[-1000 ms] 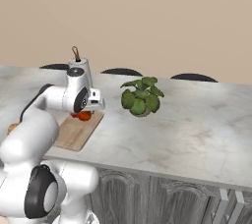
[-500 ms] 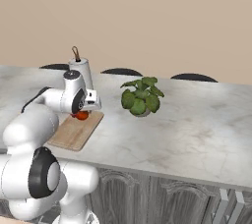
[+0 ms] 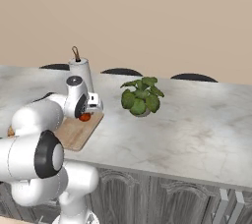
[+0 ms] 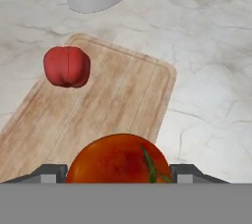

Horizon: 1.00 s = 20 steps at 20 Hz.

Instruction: Place the avocado, onion, tomato, and bell pepper on the cutting board.

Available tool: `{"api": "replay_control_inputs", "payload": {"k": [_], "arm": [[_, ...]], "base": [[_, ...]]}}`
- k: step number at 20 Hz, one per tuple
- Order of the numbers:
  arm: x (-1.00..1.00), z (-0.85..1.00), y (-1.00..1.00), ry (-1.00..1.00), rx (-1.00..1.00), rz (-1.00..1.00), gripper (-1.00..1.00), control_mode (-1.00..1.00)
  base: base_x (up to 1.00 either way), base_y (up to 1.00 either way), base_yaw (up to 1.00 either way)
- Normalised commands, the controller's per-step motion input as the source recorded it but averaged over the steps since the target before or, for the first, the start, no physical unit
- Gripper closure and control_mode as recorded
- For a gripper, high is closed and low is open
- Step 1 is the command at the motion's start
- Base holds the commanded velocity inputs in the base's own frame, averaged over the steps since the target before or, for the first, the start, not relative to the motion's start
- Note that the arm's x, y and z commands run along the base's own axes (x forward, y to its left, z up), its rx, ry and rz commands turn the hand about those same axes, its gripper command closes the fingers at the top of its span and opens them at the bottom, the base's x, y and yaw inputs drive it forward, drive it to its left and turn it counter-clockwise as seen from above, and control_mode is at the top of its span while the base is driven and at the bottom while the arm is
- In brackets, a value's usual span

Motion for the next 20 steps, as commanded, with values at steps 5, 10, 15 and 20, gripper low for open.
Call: {"api": "replay_control_inputs", "payload": {"k": [5,10,15,20], "arm": [[0.31,-0.21,0.15,-0.02,0.00,0.00,1.00,-1.00],[0.23,-0.17,0.08,0.00,0.00,0.00,1.00,-1.00],[0.12,-0.13,0.00,0.00,0.00,0.00,1.00,-1.00],[0.09,-0.17,0.00,-0.01,0.00,0.00,1.00,-1.00]], "base": [[0.00,0.00,0.00],[0.00,0.00,0.00],[0.00,0.00,0.00],[0.00,0.00,0.00]]}}
